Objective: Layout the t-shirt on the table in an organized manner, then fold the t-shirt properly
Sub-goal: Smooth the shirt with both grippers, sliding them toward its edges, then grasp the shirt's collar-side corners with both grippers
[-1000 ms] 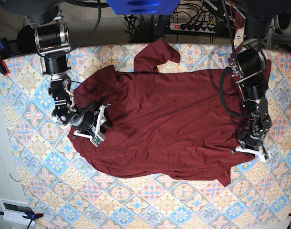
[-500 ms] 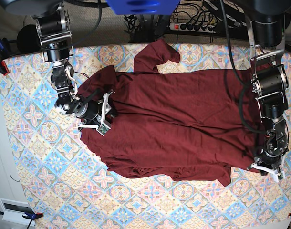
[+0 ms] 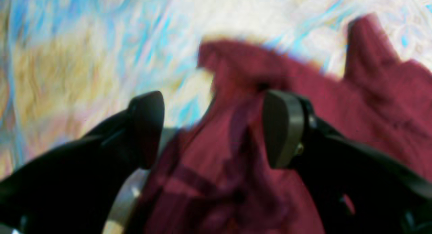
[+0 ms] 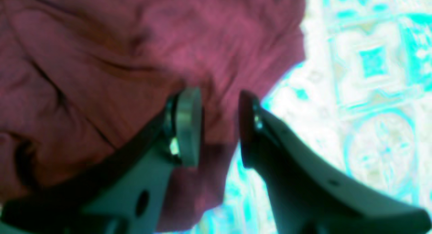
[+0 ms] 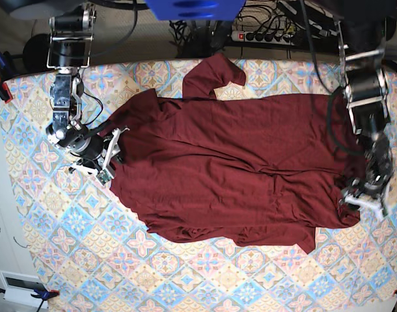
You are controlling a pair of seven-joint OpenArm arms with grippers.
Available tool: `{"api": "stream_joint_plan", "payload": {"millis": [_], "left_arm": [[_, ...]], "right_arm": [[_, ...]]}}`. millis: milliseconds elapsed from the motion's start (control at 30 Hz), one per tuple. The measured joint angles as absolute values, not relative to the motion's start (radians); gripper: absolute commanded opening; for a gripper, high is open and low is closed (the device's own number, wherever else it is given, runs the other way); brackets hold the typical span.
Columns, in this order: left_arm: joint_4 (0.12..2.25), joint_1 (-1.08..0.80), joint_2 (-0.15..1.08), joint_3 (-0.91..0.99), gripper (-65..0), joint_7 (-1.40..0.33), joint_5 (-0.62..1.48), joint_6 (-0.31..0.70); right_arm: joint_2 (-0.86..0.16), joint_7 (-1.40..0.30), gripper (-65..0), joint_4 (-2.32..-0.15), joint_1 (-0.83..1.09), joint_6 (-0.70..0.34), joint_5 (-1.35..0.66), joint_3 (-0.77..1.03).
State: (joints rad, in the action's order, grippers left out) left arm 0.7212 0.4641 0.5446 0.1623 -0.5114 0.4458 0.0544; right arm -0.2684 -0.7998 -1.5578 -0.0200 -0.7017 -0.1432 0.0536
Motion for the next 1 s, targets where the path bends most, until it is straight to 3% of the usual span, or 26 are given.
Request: {"api": "stream_joint_plan", "payload": {"millis": [200,333,500,700,1000], "left_arm": [[1.085,0.21,0.579,0.355,-22.5,-0.689,0.576,0.051],[1.235,0.057,0.563,0.407,-22.5,-0.777,0.626,0.056],[1.421,-0.162,0.559,0.48,-22.5,-0.846,0.683,0.053],[1.544,-0.346,0.563,0.574,-22.5,-0.878,0.735,0.052],[1.554,-0.487,0.531,0.639,-22.5,-0.879,0.741,0.07]], "right_arm": [[-0.275,-0.92,-42.5,-1.694,0.093,-0.696,-0.131,0.163],[-0.268,-0.992,-38.7,-1.797,0.124,-0.701,-0.158,0.178],[-0.271,-1.052,-38.7,-1.832,0.208,-0.699,-0.138,0.205],[-0.27,-1.038,-38.7,-1.829,0.243,-0.699,-0.155,0.195],[-0.269,-1.04,-38.7,-1.827,0.263,-0.698,-0.153,0.156]]}}
